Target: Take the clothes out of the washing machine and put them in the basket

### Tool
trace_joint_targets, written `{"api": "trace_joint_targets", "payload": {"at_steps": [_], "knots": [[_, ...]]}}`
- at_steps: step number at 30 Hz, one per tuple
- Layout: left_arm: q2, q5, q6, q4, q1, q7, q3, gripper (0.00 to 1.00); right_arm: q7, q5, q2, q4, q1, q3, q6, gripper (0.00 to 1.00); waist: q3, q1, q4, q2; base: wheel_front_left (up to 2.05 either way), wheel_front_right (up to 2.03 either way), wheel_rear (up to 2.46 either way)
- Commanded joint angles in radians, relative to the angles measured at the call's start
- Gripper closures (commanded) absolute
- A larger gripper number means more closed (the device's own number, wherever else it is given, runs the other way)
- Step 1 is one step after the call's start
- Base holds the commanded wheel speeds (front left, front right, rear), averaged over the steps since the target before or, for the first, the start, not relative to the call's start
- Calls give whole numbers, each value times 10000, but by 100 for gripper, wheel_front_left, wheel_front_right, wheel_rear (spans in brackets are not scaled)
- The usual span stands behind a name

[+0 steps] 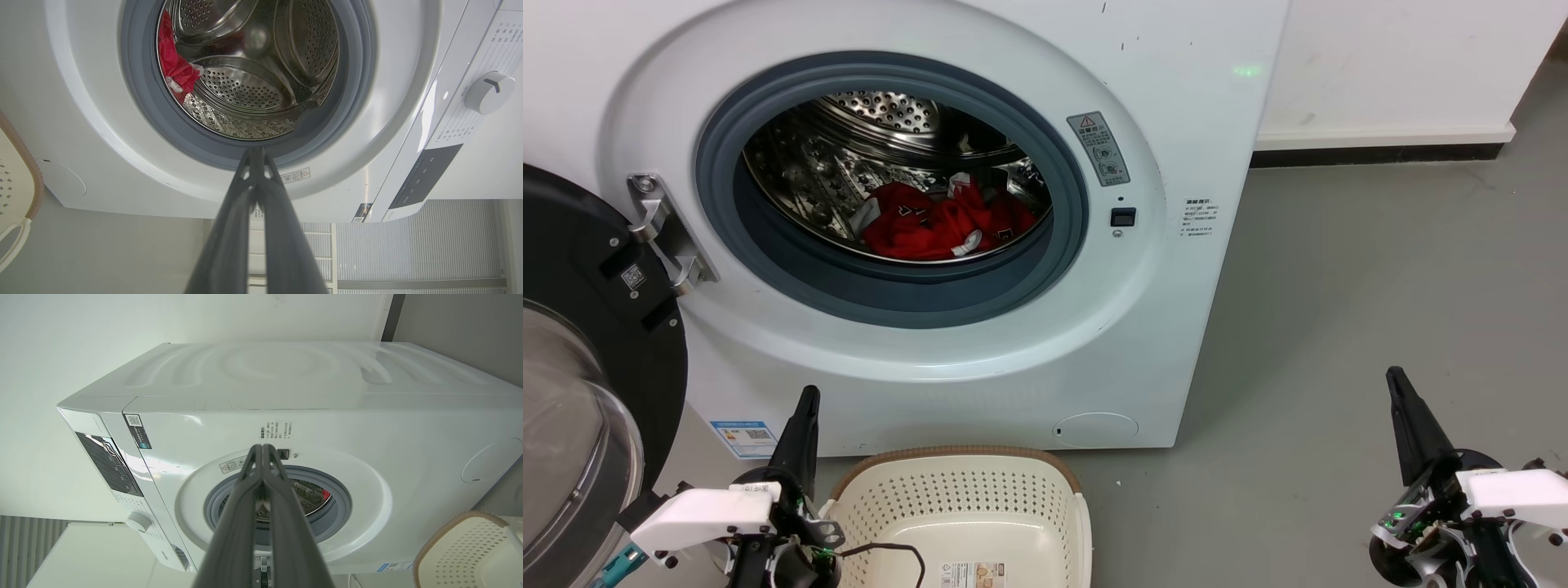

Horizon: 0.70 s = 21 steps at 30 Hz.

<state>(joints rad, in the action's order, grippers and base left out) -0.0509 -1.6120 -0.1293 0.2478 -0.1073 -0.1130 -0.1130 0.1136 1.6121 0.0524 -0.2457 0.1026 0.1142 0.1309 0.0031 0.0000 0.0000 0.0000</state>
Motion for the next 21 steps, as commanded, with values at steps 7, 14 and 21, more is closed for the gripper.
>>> {"api": "trace_joint_targets", "payload": {"at_steps": [7, 14, 21], "knots": [[20, -21, -41, -24, -51, -34, -31, 100, -9, 13, -41, -17, 139, -5, -3, 100, 0, 0, 0, 0, 0, 0, 0], [20, -21, -41, -24, -51, -34, -31, 100, -9, 13, -41, -17, 139, -3, -3, 100, 0, 0, 0, 0, 0, 0, 0], [20, -21, -41, -24, -51, -34, -31, 100, -9, 13, -41, -17, 139, -4, -3, 100, 0, 0, 0, 0, 0, 0, 0]]}}
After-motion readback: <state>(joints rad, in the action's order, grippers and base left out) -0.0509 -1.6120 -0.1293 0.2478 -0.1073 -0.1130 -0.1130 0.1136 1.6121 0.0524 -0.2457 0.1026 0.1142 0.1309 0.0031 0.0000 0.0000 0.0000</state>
